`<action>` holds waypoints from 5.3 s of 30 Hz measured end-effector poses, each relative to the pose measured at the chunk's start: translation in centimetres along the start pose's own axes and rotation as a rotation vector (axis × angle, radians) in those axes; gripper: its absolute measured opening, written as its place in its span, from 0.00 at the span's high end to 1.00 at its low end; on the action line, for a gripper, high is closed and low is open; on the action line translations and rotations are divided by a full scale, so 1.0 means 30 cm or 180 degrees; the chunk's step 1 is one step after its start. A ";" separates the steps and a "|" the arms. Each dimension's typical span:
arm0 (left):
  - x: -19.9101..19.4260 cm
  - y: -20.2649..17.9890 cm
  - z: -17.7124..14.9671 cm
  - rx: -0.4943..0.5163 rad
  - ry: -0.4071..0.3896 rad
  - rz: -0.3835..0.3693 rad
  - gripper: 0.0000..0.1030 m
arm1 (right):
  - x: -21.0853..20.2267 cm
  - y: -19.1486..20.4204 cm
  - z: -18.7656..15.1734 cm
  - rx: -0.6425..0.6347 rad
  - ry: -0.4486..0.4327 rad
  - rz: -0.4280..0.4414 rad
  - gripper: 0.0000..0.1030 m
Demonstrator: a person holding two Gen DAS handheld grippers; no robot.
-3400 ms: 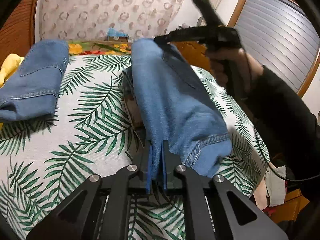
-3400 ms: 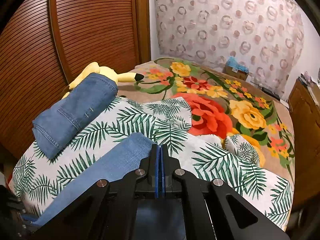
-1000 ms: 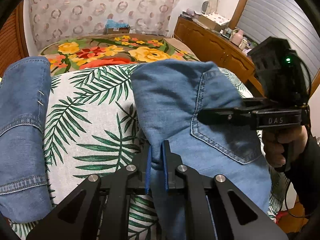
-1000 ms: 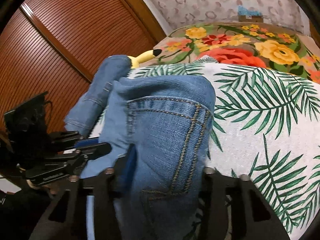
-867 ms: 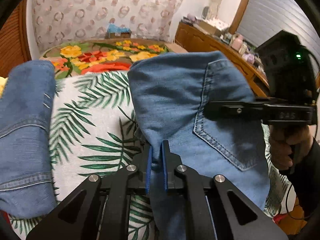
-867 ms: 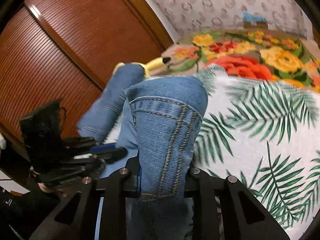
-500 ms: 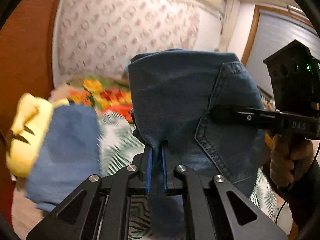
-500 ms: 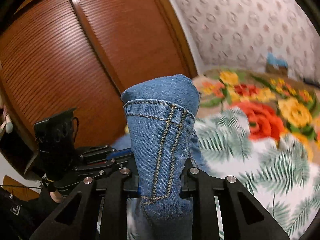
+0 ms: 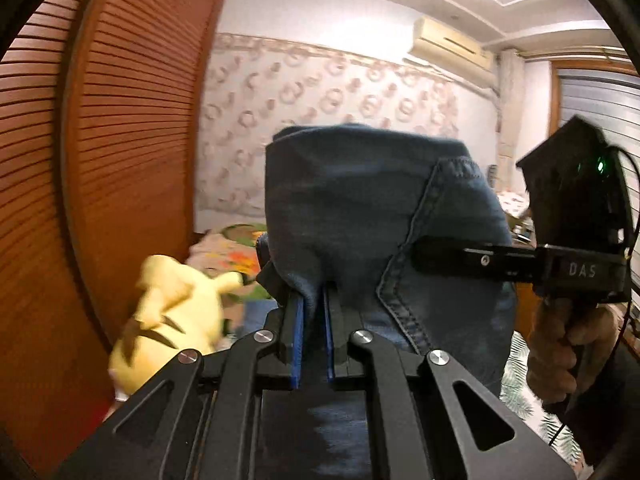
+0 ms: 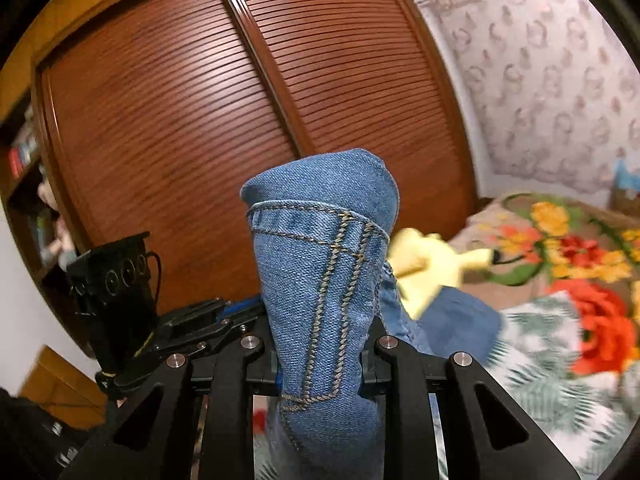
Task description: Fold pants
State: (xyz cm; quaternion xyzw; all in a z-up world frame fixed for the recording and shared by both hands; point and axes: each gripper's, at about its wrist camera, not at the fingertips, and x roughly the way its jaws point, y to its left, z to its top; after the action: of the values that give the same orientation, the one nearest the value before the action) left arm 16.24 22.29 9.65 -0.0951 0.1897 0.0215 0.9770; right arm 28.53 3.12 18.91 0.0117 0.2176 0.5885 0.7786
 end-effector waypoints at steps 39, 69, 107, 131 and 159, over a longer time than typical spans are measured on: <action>0.511 0.128 -0.394 -0.0108 0.1222 -0.0033 0.91 | 0.508 -0.513 -0.249 -0.0016 0.0888 -0.1624 0.68; 0.195 -0.188 -0.311 0.0336 0.0780 -0.0112 0.09 | -0.255 0.087 -0.540 0.0126 0.0178 -0.2132 0.55; -0.268 -0.697 -0.445 0.0723 0.0484 -0.0374 0.09 | -0.821 0.837 -0.960 0.0308 -0.0548 -0.3042 0.20; -0.382 -0.693 -0.365 0.0707 0.0219 -0.0283 0.09 | -0.850 0.943 -0.992 0.0166 -0.0812 -0.3148 0.19; -0.385 -0.687 -0.363 0.0712 0.0207 -0.0275 0.09 | -0.847 0.920 -0.997 0.0134 -0.0793 -0.3177 0.19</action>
State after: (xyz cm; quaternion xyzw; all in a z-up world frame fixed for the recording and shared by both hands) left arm 3.14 -0.12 7.75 0.0058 0.2182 -0.0451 0.9748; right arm -12.58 -18.94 7.69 -0.0079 0.1140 0.1348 0.9843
